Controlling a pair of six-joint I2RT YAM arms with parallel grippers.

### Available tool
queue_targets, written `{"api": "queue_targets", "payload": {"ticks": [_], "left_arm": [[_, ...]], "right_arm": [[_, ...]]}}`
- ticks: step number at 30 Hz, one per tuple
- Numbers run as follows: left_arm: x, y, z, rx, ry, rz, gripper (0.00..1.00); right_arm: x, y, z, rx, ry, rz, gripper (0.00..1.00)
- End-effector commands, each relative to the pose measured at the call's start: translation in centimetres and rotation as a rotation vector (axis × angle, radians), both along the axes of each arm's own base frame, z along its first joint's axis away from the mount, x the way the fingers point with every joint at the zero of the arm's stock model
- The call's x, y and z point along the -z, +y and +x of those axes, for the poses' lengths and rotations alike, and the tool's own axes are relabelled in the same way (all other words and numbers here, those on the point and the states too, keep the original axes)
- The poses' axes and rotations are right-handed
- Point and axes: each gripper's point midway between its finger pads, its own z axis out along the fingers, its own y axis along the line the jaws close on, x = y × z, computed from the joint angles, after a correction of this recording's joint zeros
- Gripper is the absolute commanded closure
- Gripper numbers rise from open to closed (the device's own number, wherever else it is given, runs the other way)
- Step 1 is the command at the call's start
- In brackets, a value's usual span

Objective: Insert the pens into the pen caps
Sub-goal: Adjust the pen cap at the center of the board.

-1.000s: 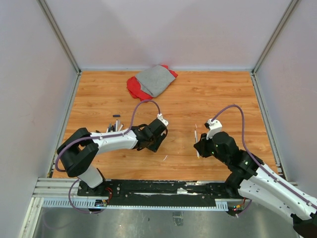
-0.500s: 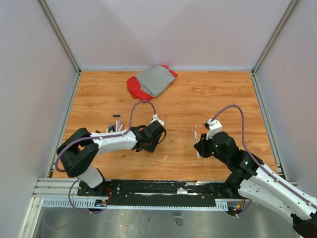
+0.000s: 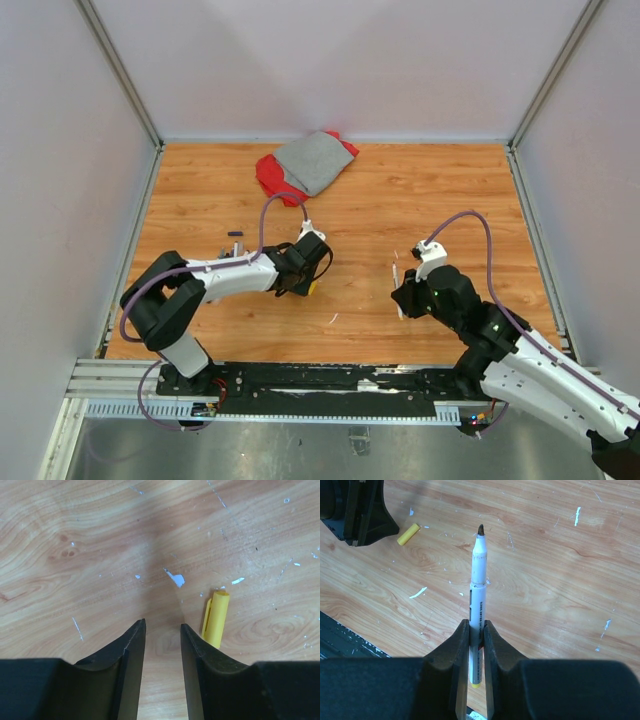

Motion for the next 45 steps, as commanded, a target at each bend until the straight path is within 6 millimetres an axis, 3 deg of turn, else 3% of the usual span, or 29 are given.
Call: {"api": "queue_targets", "payload": {"ticks": [1,4,13,24,40,45], "left_arm": [[-0.3,0.7,0.9,-0.047,-0.028,0.03,0.61],[-1.3,0.7,0.9,-0.072,-0.056,-0.012,0.61],[-5.6,-3.3,1.0,0.075,-0.148,-0.272,0.5],[-1.7,-3.7,1.4,0.116,-0.046,-0.146,0.56],[0.6,-3.6,-0.2,0.153,0.053,-0.123,0.68],[0.4,-4.3,-1.0,0.211,0.067,-0.136,0.8]], "right_arm": [[-1.5,0.3,0.4,0.007,-0.037,0.029,0.99],[-1.6,0.0,0.4,0.014,-0.041,0.027,0.99],[-1.6,0.1,0.4,0.009,-0.04,0.029,0.98],[-1.6,-0.1,0.2,0.01,-0.041,0.034,0.98],[-1.7,-0.1,0.1,0.01,-0.042,0.034,0.99],[-2.1,-0.3,0.0,0.012,-0.049,0.043,0.98]]}}
